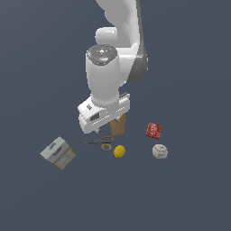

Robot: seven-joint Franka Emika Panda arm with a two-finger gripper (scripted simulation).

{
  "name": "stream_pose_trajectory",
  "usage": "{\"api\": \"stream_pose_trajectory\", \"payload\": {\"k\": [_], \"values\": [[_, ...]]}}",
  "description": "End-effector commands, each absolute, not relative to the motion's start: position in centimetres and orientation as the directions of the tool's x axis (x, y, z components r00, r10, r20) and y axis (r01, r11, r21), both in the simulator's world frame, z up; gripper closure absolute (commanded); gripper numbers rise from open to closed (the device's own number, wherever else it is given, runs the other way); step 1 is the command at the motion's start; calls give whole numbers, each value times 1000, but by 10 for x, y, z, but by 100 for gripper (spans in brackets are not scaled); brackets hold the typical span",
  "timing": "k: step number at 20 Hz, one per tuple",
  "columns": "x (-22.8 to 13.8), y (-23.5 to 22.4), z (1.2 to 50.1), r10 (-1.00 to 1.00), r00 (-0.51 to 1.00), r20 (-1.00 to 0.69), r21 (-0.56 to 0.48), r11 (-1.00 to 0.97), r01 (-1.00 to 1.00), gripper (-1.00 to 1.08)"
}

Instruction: Pick up a designated object from a clutter of objects.

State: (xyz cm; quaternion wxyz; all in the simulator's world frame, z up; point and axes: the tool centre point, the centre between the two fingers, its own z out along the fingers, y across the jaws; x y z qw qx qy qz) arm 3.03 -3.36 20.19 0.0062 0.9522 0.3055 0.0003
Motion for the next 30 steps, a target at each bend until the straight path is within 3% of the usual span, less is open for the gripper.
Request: {"api": "stream_pose_trajectory", "payload": {"k": [1, 30], "values": [[30, -40, 190, 625, 780, -4, 11, -780, 625, -92], [9, -105, 69, 946, 324, -1, 1, -324, 946, -92]]}}
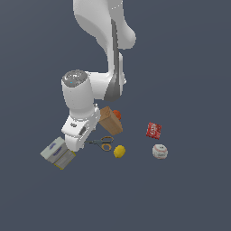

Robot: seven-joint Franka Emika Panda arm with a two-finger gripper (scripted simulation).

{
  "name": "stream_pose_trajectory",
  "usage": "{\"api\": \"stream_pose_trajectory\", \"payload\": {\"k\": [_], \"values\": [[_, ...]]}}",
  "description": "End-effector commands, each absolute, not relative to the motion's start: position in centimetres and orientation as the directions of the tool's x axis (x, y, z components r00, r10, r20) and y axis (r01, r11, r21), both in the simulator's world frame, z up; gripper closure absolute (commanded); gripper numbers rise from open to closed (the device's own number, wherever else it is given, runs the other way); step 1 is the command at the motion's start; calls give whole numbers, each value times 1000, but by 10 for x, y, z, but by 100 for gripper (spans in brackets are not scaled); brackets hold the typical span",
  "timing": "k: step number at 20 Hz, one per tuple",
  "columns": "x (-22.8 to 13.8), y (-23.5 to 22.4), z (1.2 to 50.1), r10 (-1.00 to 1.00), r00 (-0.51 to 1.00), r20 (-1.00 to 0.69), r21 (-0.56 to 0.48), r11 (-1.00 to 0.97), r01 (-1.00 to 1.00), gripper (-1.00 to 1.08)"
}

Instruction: Pick up a designated object from a clutter of objects.

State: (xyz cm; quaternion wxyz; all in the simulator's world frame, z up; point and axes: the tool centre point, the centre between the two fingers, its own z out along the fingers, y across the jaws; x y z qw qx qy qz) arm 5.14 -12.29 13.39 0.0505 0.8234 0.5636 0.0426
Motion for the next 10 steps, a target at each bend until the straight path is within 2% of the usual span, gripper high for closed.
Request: {"api": "stream_pose_trajectory", "payload": {"k": [1, 10], "values": [[8, -106, 67, 949, 314, -1, 1, -314, 949, -92], [5, -110, 58, 962, 272, 0, 0, -272, 962, -92]]}}
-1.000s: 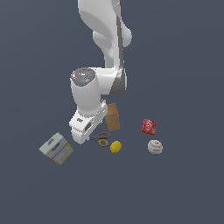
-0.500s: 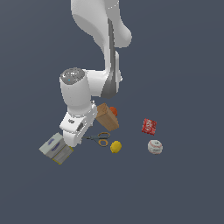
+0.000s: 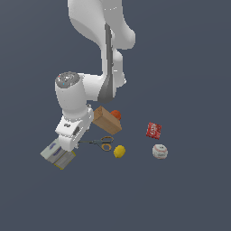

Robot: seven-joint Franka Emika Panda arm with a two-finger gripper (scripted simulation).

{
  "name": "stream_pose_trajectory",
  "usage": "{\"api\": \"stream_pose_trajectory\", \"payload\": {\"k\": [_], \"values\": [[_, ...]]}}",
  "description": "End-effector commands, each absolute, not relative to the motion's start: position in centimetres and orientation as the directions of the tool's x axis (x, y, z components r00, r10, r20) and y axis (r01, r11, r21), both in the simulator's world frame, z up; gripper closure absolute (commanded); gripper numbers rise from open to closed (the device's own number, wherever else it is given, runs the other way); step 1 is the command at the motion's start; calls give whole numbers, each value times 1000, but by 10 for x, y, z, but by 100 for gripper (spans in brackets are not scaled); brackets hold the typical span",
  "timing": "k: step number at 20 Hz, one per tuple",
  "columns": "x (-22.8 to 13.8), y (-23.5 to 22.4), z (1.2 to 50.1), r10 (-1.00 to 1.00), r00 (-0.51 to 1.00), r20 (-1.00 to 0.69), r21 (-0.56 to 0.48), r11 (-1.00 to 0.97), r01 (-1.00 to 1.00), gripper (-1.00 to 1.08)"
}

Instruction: Pick up a designated object from a clutter of objects.

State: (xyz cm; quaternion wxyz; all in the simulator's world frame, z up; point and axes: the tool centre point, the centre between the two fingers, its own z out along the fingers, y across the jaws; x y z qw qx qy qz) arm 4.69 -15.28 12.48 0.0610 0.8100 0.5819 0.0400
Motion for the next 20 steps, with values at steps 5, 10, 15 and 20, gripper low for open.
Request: {"api": "stream_pose_trajectory", "payload": {"k": [5, 10, 15, 20], "values": [[46, -150, 121, 948, 317, -3, 141, -314, 939, -92], [38, -142, 97, 951, 308, -3, 111, -306, 946, -92], [23, -127, 53, 957, 291, -2, 57, -290, 955, -92], [9, -114, 18, 961, 276, -1, 13, -276, 961, -92]]}}
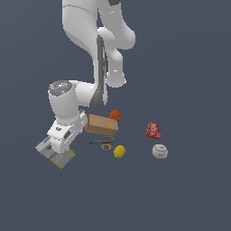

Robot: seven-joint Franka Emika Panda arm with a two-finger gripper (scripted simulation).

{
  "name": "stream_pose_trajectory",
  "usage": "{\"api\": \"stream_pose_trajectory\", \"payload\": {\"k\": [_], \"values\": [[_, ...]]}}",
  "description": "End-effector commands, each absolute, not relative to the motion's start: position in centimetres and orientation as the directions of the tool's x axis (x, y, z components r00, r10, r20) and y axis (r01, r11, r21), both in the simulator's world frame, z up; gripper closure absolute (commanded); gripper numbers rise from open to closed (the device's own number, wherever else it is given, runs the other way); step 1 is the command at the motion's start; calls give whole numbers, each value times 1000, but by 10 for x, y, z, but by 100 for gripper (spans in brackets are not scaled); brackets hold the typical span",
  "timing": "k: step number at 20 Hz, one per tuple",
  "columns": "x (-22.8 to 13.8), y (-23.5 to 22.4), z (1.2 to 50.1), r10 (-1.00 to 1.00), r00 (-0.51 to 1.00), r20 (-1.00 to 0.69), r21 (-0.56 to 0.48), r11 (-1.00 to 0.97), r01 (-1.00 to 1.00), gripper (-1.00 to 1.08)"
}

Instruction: Pick up a designated object from a clutter of objects.

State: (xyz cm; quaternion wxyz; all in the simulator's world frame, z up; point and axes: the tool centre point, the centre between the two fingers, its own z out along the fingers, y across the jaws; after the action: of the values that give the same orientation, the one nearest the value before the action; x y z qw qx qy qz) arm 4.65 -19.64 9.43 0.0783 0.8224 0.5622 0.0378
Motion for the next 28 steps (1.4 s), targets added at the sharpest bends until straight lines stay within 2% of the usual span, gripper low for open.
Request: {"api": "stream_pose_trajectory", "payload": {"k": [1, 11, 12, 28], "values": [[7, -112, 14, 962, 275, 0, 7, -275, 962, -92], [5, -110, 8, 962, 272, 0, 0, -272, 962, -92], [5, -110, 8, 962, 272, 0, 0, -272, 962, 108], [8, -121, 22, 959, 284, -5, 8, -284, 959, 108]]}}
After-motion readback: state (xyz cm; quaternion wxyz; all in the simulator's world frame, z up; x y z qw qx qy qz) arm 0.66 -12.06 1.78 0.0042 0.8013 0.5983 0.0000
